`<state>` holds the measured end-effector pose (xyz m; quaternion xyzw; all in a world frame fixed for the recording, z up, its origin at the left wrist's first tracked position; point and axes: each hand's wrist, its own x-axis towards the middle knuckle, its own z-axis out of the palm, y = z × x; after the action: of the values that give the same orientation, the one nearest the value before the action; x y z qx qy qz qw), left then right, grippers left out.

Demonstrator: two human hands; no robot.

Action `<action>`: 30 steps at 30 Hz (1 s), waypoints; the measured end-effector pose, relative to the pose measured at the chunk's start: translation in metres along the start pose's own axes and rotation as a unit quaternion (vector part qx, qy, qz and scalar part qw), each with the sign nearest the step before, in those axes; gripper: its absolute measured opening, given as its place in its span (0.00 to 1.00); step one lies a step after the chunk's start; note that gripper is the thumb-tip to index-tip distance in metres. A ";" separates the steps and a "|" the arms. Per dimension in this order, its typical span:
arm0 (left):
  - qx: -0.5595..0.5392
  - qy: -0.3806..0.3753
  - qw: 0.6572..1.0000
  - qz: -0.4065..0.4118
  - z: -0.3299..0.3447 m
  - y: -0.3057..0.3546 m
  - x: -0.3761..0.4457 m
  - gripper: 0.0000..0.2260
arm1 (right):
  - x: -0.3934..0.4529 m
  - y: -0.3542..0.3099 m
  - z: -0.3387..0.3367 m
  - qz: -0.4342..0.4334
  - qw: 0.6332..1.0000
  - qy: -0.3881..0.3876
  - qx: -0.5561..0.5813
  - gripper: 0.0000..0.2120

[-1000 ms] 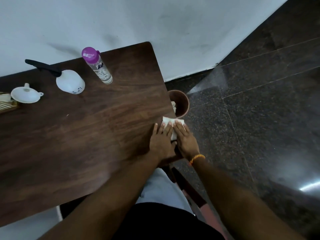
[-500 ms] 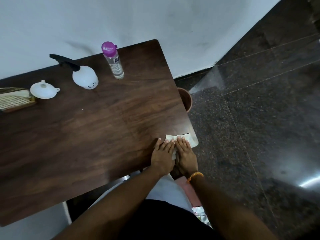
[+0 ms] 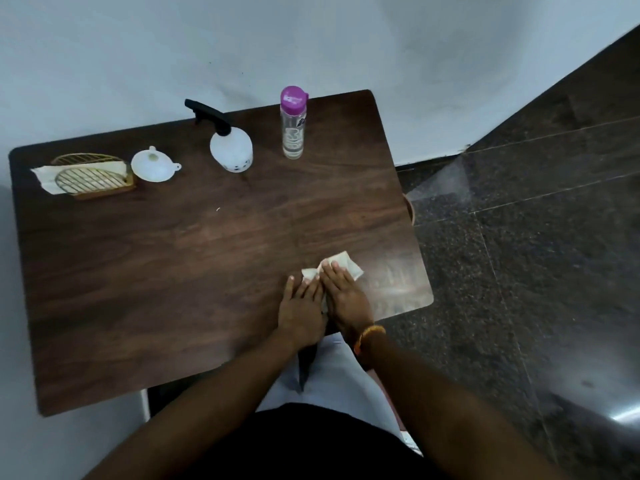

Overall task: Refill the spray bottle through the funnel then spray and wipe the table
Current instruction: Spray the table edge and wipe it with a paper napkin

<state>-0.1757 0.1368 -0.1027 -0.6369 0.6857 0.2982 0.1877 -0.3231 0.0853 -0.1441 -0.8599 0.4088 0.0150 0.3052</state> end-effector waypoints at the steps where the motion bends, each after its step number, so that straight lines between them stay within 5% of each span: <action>1: -0.008 0.008 1.000 -0.009 -0.008 -0.007 0.009 0.32 | 0.017 0.002 -0.006 0.001 1.000 -0.003 -0.003 0.28; 11: -0.060 0.035 0.995 -0.066 -0.092 -0.056 0.111 0.32 | 0.149 0.031 -0.069 -0.011 0.998 -0.007 -0.061 0.31; 22: -0.088 0.024 0.996 -0.010 -0.145 0.064 0.201 0.34 | 0.123 0.152 -0.136 0.114 0.991 0.065 -0.020 0.26; 30: -0.026 0.057 0.998 0.032 -0.114 0.075 0.181 0.31 | 0.080 0.136 -0.114 0.184 0.979 0.089 0.012 0.24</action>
<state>-0.2566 -0.0742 -0.1195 -0.6355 0.7074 0.2845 0.1220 -0.3924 -0.0971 -0.1433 -0.7645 0.5854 -0.0108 0.2696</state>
